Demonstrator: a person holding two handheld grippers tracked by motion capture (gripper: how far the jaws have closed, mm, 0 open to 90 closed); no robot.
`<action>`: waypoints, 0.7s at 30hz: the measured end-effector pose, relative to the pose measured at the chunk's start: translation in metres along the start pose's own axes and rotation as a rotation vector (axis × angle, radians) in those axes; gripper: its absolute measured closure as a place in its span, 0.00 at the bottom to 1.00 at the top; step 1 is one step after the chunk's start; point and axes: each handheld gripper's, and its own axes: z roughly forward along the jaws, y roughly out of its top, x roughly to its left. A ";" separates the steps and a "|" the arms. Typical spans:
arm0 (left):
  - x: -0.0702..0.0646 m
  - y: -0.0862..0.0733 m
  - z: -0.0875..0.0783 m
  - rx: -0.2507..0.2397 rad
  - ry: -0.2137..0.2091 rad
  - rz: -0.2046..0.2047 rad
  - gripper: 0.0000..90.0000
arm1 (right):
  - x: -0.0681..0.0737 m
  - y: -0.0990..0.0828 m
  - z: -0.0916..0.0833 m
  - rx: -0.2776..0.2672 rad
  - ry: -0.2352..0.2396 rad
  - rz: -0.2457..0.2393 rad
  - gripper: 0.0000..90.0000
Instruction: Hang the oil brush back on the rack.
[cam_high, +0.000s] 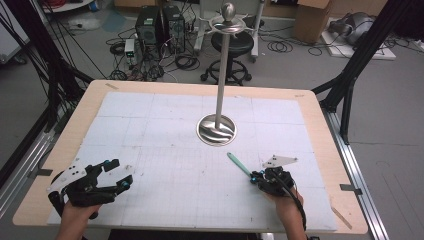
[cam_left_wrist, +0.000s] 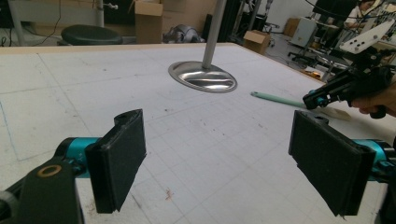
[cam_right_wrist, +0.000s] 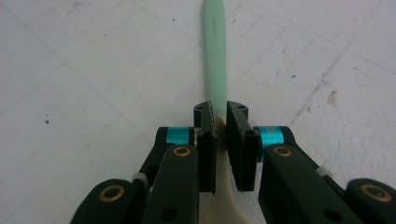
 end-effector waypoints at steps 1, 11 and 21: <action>0.000 0.000 0.000 0.001 0.000 0.000 0.21 | 0.000 0.000 0.000 0.000 0.000 0.000 0.92; -0.004 0.002 0.001 -0.024 -0.071 -0.029 0.28 | 0.018 0.012 -0.014 -0.172 0.154 0.006 0.92; -0.014 0.021 0.010 -0.098 -0.229 -0.115 0.33 | 0.046 0.034 -0.020 -0.302 0.306 -0.043 0.92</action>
